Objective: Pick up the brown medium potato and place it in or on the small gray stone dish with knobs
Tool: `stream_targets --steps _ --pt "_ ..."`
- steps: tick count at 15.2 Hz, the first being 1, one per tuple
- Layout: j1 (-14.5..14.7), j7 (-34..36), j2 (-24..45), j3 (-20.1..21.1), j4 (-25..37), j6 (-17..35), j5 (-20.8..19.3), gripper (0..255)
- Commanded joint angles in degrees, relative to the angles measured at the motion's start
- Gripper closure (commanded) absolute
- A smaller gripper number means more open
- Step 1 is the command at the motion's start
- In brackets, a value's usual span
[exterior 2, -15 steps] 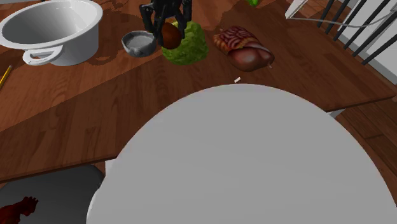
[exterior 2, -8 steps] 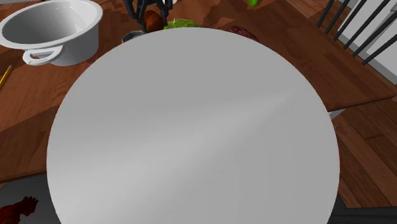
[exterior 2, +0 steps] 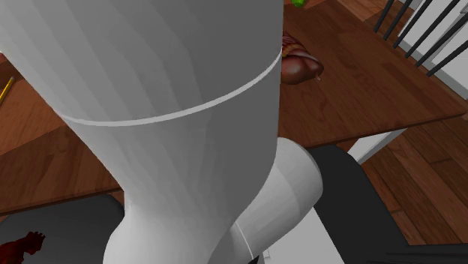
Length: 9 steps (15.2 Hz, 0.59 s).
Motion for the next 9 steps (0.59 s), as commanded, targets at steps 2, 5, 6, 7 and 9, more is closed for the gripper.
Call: stream_targets --steps 2,5,6,7,9 --pt "0.0 0.2 4.0 0.4 3.8 0.1 1.0 255" --pt "0.0 0.0 4.5 0.5 2.1 2.2 1.2 255" --pt "0.0 0.0 4.6 0.5 1.6 2.9 1.2 255" --pt "0.0 -0.1 4.8 0.5 1.1 3.6 1.3 255" --pt "0.0 -0.2 5.2 0.6 0.1 5.0 1.4 255"
